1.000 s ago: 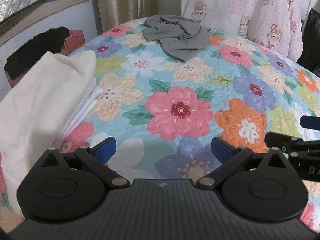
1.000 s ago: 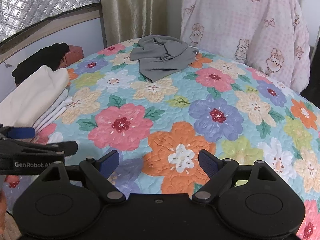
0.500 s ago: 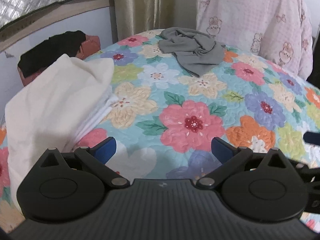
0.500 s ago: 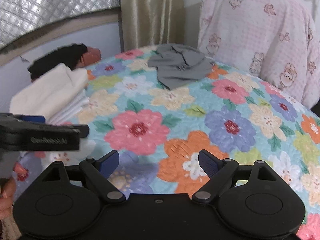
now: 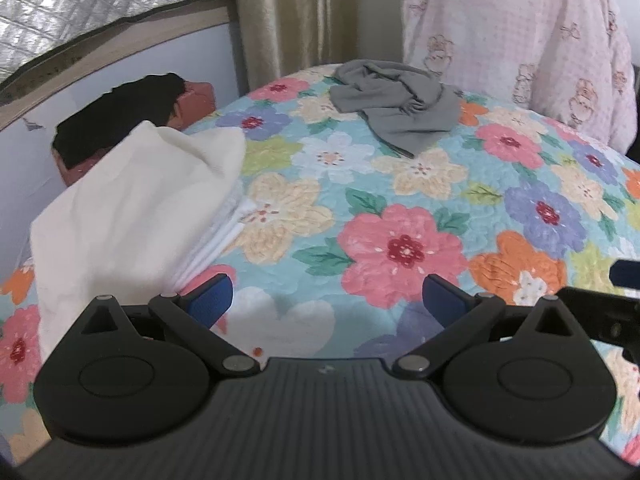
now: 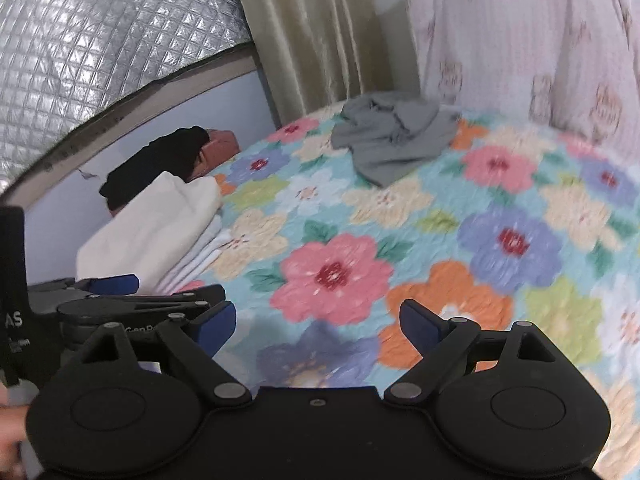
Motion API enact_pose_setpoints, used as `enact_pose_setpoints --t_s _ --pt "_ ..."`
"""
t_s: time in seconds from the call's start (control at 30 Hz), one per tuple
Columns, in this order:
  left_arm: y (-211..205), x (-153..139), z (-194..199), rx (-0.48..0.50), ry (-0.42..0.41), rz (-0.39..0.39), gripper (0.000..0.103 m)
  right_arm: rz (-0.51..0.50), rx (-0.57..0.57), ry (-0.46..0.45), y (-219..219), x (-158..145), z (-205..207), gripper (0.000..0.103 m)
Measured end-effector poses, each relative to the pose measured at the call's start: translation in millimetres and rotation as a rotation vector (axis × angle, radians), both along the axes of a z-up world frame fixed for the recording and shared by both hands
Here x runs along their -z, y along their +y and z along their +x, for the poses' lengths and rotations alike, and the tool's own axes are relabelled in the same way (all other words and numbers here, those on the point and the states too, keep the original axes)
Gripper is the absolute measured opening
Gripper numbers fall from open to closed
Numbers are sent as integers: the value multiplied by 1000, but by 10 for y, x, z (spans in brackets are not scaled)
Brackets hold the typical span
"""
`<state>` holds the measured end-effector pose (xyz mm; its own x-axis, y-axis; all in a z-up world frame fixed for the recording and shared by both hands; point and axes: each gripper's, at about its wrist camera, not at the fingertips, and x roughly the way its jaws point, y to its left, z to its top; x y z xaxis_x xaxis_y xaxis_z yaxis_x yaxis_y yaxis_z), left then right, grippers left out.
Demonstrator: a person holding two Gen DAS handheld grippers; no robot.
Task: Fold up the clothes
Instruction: 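Move both grippers open toward the crumpled grey shirt on the quilt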
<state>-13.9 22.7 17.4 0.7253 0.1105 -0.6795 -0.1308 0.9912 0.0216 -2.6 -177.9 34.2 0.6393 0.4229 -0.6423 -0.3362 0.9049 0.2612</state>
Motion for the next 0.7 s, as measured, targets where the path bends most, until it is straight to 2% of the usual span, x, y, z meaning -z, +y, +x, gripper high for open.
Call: enact_pose_setpoints --t_s 0.2,0.43,0.7 --pt "97 -36 -21 -18 -11 -36 103 -10 19 2 -8 34 7 92" --pt "175 -84 -65 -39 -29 -36 103 17 31 27 -84 15 36 92" --pt "219 -46 -55 -52 -10 -48 103 8 30 27 -59 33 34 92"
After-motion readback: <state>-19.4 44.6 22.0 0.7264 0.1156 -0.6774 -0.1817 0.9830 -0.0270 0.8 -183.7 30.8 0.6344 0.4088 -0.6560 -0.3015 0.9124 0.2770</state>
